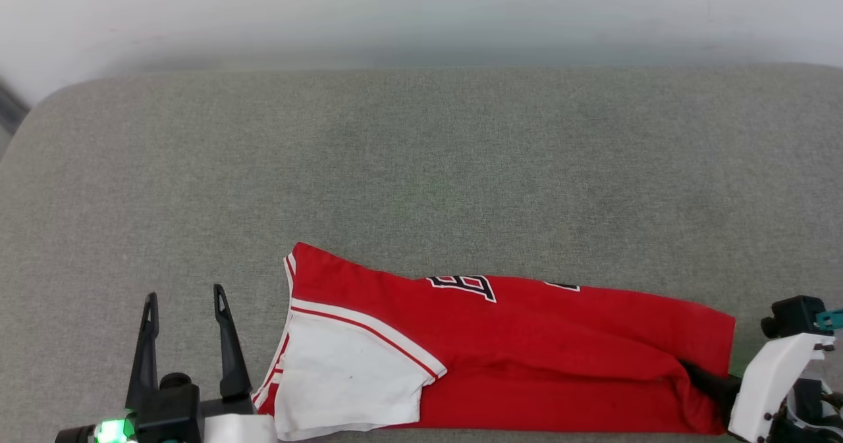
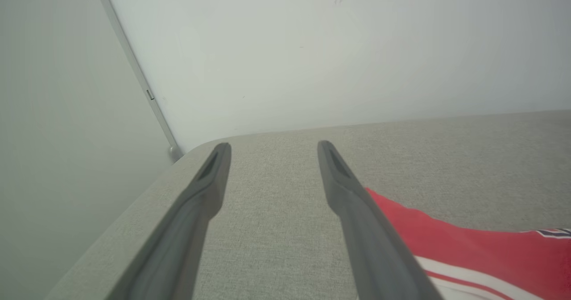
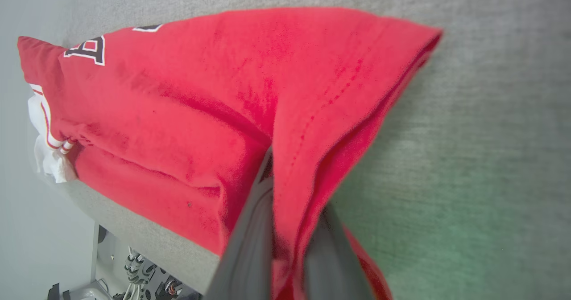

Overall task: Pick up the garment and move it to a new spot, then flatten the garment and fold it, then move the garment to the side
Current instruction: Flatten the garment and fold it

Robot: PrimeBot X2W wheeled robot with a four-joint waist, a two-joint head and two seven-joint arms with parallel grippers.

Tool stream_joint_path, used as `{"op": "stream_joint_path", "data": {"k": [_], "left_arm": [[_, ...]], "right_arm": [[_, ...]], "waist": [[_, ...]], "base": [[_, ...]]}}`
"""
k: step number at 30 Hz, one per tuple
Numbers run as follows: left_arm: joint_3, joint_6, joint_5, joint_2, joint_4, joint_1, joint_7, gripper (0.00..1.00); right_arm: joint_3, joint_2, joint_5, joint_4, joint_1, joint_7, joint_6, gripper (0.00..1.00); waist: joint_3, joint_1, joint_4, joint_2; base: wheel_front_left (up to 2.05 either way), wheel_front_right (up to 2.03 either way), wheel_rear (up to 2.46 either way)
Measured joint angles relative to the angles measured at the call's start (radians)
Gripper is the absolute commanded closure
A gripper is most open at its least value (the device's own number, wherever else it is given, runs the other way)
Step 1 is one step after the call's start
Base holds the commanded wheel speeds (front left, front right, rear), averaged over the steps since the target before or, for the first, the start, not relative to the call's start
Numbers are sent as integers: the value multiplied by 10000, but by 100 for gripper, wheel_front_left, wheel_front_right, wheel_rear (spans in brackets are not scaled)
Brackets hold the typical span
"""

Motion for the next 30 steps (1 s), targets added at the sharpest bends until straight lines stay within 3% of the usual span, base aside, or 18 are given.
{"op": "stream_joint_path", "data": {"k": [8,13,18,25,28,30], "left_arm": [[201,-495,73,-343,-4,483,0,0],[205,-792,196,-395,31,643,0,0],[234,-970,265,-410,123,689,0,0],[339,-1068,339,-451,176,823,0,0],[353,-1114,351,-477,199,821,0,0],[349,-1172,366,-499,226,767,0,0]], "right_arm": [[-274,-1068,2,276,61,-17,0,100],[-376,-1873,-86,635,97,525,0,100],[-477,-2282,102,-94,96,1149,-2,100],[-493,-2282,324,-2510,92,1797,-4,100],[-395,-1985,128,-3455,-11,2025,-4,100],[-100,-1300,-629,-4115,-618,2382,-4,100]], "waist": [[-370,0,-20,0],[-539,0,-45,0],[-665,0,-64,0],[-780,0,-106,0],[-761,0,-84,0],[-639,0,-48,0]], "base": [[0,0,0],[0,0,0],[0,0,0],[0,0,0],[0,0,0],[0,0,0]]}}
